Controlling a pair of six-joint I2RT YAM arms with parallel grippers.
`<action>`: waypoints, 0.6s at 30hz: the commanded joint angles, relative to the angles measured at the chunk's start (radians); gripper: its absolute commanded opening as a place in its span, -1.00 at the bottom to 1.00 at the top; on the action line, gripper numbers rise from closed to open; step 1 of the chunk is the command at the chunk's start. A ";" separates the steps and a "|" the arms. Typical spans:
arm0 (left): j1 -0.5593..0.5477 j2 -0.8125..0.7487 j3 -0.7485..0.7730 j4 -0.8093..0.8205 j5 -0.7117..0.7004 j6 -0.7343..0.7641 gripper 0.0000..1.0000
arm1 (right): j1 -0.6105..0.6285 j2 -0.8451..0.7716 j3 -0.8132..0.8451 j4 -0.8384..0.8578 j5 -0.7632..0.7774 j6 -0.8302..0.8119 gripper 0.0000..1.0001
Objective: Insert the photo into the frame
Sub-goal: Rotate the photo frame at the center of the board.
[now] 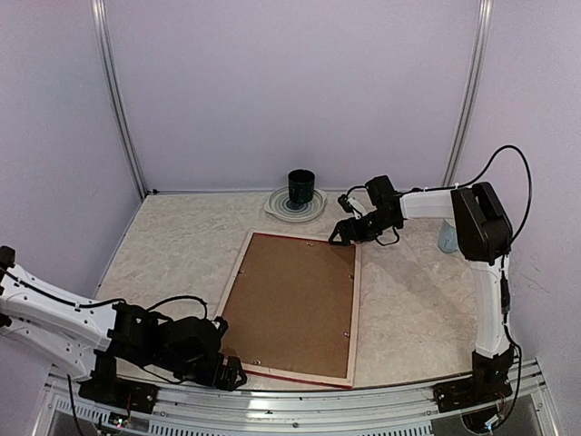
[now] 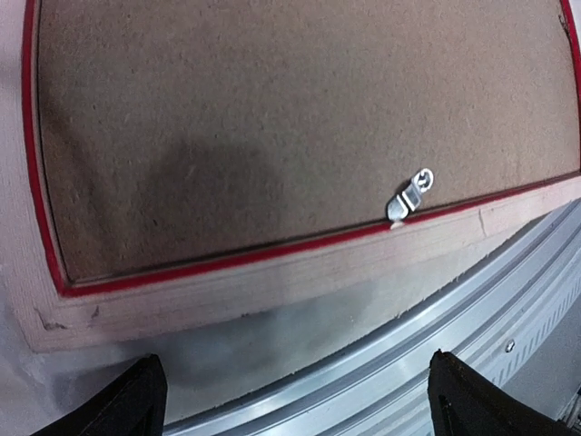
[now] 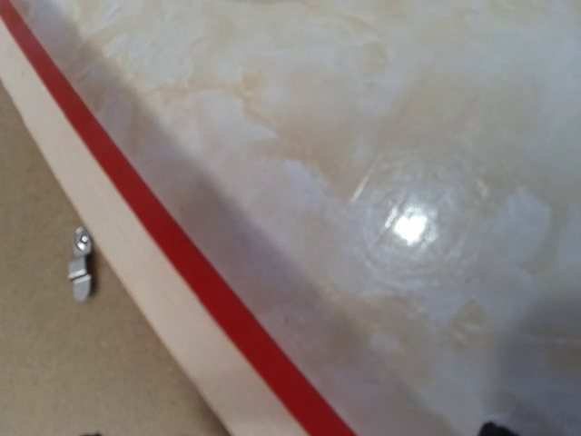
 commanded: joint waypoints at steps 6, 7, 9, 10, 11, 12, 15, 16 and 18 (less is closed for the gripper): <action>0.108 0.039 0.015 0.092 -0.070 0.065 0.98 | -0.001 -0.019 -0.084 -0.078 0.009 0.020 0.77; 0.116 0.041 0.014 0.094 -0.071 0.070 0.98 | 0.000 -0.025 -0.094 -0.077 0.005 0.022 0.77; 0.131 0.047 0.011 0.098 -0.073 0.080 0.98 | 0.000 -0.038 -0.116 -0.067 -0.003 0.026 0.76; 0.138 0.050 0.010 0.098 -0.076 0.085 0.98 | 0.001 -0.046 -0.126 -0.062 -0.005 0.027 0.76; 0.148 0.052 0.009 0.096 -0.080 0.089 0.98 | 0.002 -0.051 -0.137 -0.056 -0.005 0.030 0.76; 0.157 0.055 0.008 0.093 -0.083 0.091 0.98 | 0.001 -0.059 -0.150 -0.052 -0.005 0.032 0.75; 0.185 0.049 0.000 0.088 -0.100 0.099 0.98 | 0.004 -0.082 -0.193 -0.039 -0.005 0.043 0.75; 0.198 0.045 -0.004 0.086 -0.104 0.102 0.98 | 0.007 -0.089 -0.207 -0.032 -0.004 0.047 0.75; 0.224 0.026 -0.012 0.081 -0.114 0.104 0.98 | 0.014 -0.105 -0.236 -0.022 -0.003 0.058 0.75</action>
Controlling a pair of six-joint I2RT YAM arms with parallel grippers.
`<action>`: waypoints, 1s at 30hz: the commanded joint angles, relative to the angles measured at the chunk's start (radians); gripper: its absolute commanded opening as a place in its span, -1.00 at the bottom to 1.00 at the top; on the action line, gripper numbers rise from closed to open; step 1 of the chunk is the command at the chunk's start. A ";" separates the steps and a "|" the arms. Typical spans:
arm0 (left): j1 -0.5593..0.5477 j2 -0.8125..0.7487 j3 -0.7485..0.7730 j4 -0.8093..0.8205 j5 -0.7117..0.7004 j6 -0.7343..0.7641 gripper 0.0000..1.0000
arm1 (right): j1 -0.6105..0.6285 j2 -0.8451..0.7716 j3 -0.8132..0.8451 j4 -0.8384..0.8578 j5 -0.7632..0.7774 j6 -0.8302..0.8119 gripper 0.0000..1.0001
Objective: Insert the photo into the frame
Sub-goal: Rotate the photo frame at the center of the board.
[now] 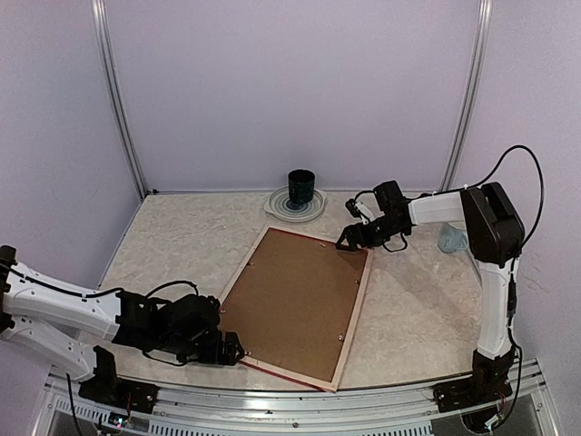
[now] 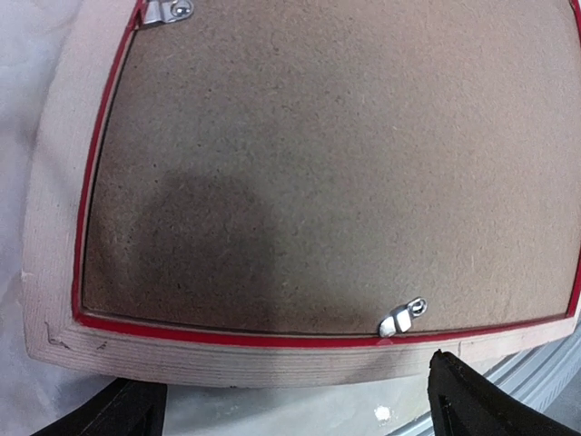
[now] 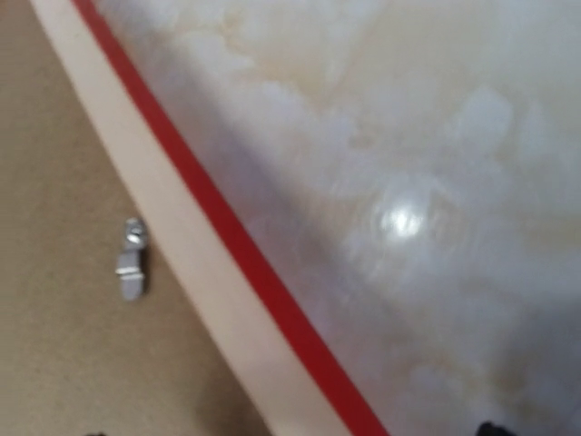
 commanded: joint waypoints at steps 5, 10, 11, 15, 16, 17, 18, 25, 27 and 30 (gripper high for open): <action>0.115 -0.060 -0.031 0.007 -0.058 0.054 0.97 | 0.038 -0.048 -0.145 -0.068 0.008 0.076 0.74; 0.177 -0.089 -0.042 -0.010 -0.056 0.086 0.98 | 0.063 -0.080 -0.198 -0.057 0.023 0.091 0.73; 0.192 -0.092 -0.045 -0.009 -0.055 0.092 0.98 | 0.069 -0.085 -0.205 -0.057 0.029 0.093 0.73; 0.240 -0.099 -0.053 -0.005 -0.050 0.119 0.98 | 0.090 -0.109 -0.238 -0.052 0.039 0.104 0.73; 0.254 -0.100 -0.053 -0.004 -0.051 0.130 0.98 | 0.097 -0.115 -0.242 -0.052 0.039 0.107 0.73; 0.268 -0.099 -0.052 -0.003 -0.050 0.139 0.98 | 0.104 -0.120 -0.248 -0.052 0.038 0.109 0.73; 0.281 -0.098 -0.050 -0.002 -0.050 0.149 0.98 | 0.111 -0.126 -0.253 -0.050 0.037 0.111 0.73; 0.363 -0.103 -0.051 -0.006 -0.047 0.218 0.98 | 0.178 -0.161 -0.285 -0.055 0.043 0.125 0.73; 0.383 -0.108 -0.055 -0.007 -0.041 0.233 0.98 | 0.194 -0.169 -0.298 -0.056 0.051 0.130 0.73; 0.412 -0.111 -0.058 -0.007 -0.033 0.253 0.98 | 0.208 -0.181 -0.324 -0.055 0.059 0.145 0.73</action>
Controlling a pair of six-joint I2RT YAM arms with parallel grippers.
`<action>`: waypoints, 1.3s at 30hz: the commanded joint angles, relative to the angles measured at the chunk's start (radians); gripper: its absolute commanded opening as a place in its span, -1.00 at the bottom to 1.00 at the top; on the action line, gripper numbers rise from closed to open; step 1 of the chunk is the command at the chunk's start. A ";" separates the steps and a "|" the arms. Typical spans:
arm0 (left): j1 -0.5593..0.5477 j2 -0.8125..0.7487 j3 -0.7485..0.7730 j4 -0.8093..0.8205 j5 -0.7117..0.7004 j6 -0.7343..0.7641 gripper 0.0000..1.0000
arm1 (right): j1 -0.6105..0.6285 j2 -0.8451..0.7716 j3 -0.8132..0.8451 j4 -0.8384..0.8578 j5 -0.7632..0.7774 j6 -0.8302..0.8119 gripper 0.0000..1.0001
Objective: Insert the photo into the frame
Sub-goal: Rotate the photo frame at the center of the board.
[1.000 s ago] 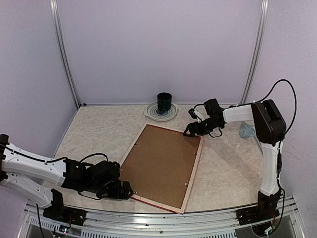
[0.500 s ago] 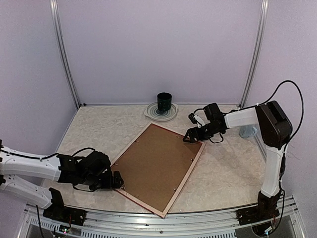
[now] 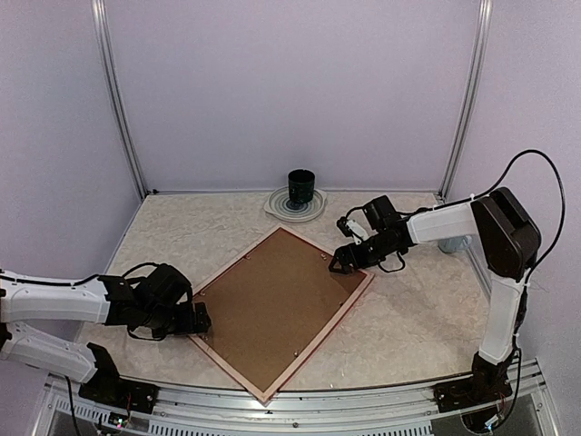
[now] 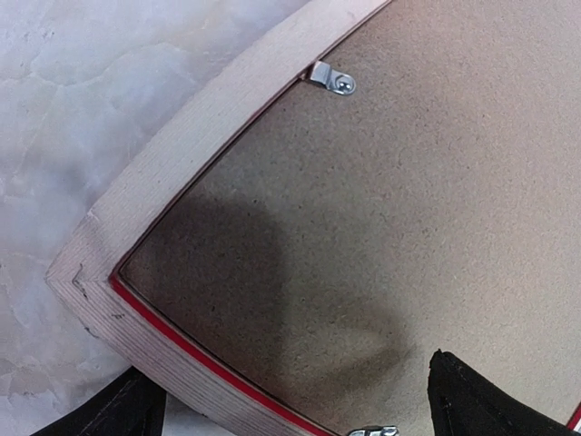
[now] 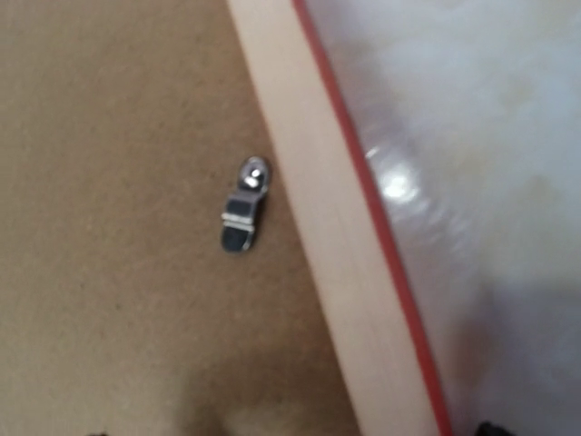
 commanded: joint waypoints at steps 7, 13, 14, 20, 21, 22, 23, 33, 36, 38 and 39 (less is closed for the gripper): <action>0.037 -0.007 0.003 0.063 0.014 0.054 0.98 | 0.096 -0.037 -0.140 -0.113 -0.038 0.075 0.72; 0.063 -0.007 0.018 0.068 0.002 0.052 0.98 | 0.127 -0.108 -0.198 -0.120 -0.016 0.093 0.72; 0.069 -0.004 0.023 0.069 0.002 0.055 0.98 | 0.132 -0.118 -0.206 -0.124 -0.014 0.096 0.72; 0.094 0.024 0.044 0.103 0.008 0.074 0.98 | 0.169 -0.175 -0.252 -0.132 0.004 0.120 0.72; 0.102 0.043 0.048 0.123 0.014 0.078 0.98 | 0.176 -0.183 -0.263 -0.130 0.007 0.125 0.72; 0.109 0.057 0.054 0.143 0.020 0.084 0.98 | 0.180 -0.188 -0.272 -0.129 0.013 0.133 0.73; 0.112 0.079 0.061 0.163 0.023 0.088 0.98 | 0.182 -0.193 -0.283 -0.130 0.020 0.144 0.73; 0.131 0.329 0.246 0.266 0.045 0.147 0.98 | 0.183 -0.244 -0.370 -0.136 0.077 0.219 0.77; 0.139 0.394 0.329 0.280 0.050 0.167 0.98 | 0.183 -0.277 -0.392 -0.152 0.103 0.247 0.80; 0.141 0.455 0.382 0.292 0.061 0.181 0.98 | 0.183 -0.306 -0.406 -0.162 0.126 0.263 0.82; 0.143 0.477 0.413 0.293 0.071 0.186 0.97 | 0.183 -0.323 -0.413 -0.167 0.137 0.271 0.84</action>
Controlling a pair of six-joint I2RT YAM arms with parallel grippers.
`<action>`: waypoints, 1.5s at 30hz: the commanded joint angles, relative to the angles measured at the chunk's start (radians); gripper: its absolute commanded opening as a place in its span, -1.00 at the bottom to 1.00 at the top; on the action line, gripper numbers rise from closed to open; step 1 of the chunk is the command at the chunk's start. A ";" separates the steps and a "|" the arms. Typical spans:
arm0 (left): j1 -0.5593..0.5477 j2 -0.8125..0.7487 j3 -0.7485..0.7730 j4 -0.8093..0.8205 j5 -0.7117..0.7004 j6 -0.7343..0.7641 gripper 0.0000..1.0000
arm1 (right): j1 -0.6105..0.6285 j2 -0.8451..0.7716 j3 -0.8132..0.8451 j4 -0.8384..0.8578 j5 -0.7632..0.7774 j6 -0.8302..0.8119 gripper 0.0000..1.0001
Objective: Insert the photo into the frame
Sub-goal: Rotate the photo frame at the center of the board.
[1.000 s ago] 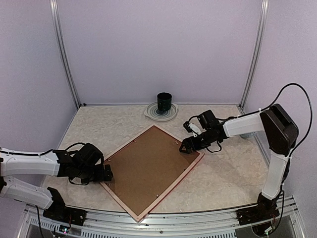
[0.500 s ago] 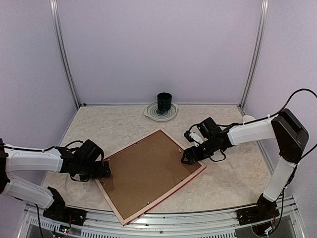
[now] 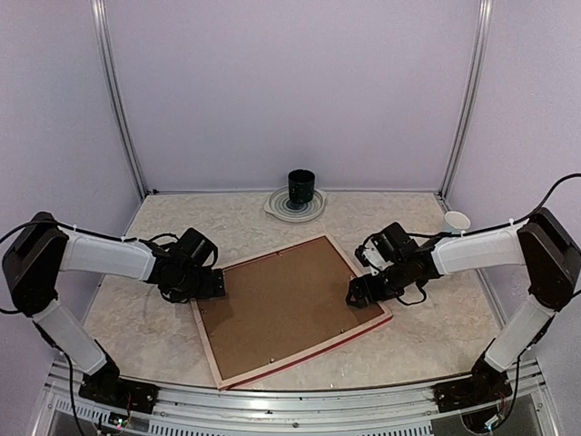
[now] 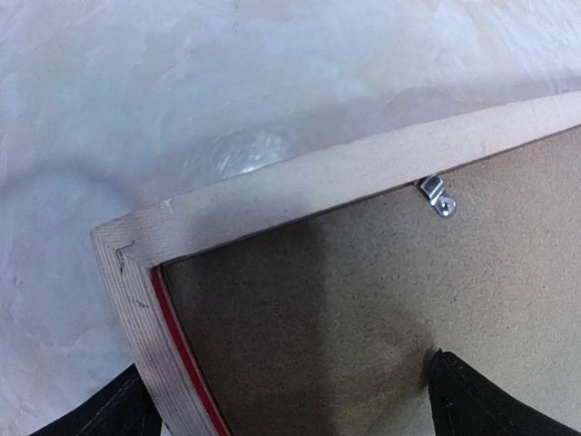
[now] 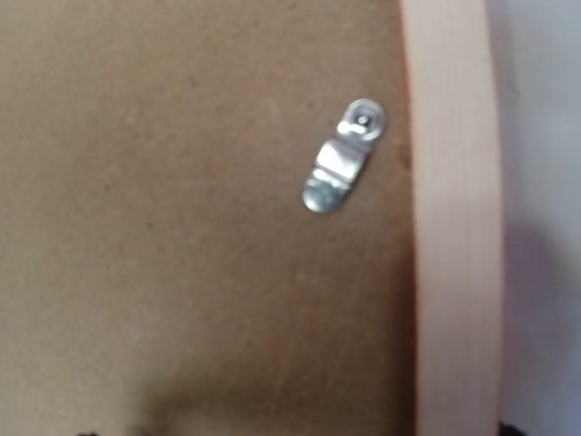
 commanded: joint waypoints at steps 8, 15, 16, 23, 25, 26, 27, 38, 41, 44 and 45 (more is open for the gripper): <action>-0.002 0.288 0.345 0.194 0.176 0.115 0.98 | 0.034 -0.096 -0.110 -0.129 -0.031 0.123 0.91; 0.035 0.401 0.502 0.245 0.242 0.146 0.98 | 0.029 -0.124 -0.135 -0.122 0.000 0.183 0.92; 0.040 0.416 0.531 0.248 0.272 0.145 0.98 | 0.028 -0.125 -0.135 -0.120 0.001 0.191 0.93; 0.058 0.483 0.627 0.207 0.278 0.130 0.98 | 0.022 -0.153 -0.114 -0.153 0.048 0.224 0.94; 0.074 0.445 0.597 0.181 0.226 0.120 0.98 | 0.013 -0.178 -0.114 -0.170 0.070 0.234 0.95; 0.082 0.420 0.577 0.164 0.200 0.113 0.98 | 0.007 -0.192 -0.114 -0.175 0.077 0.239 0.95; 0.086 0.384 0.554 0.158 0.178 0.108 0.98 | -0.003 -0.208 -0.114 -0.179 0.084 0.243 0.95; 0.072 0.190 0.296 0.191 0.110 0.092 0.98 | -0.134 -0.232 -0.017 -0.190 0.169 0.175 0.94; 0.049 0.173 0.239 0.223 0.112 0.095 0.98 | -0.138 -0.168 0.026 -0.202 0.204 0.152 0.90; 0.019 0.158 0.194 0.243 0.096 0.109 0.98 | -0.143 -0.127 0.043 -0.190 0.210 0.142 0.84; 0.011 0.155 0.178 0.256 0.095 0.117 0.98 | -0.146 -0.119 0.047 -0.188 0.211 0.140 0.81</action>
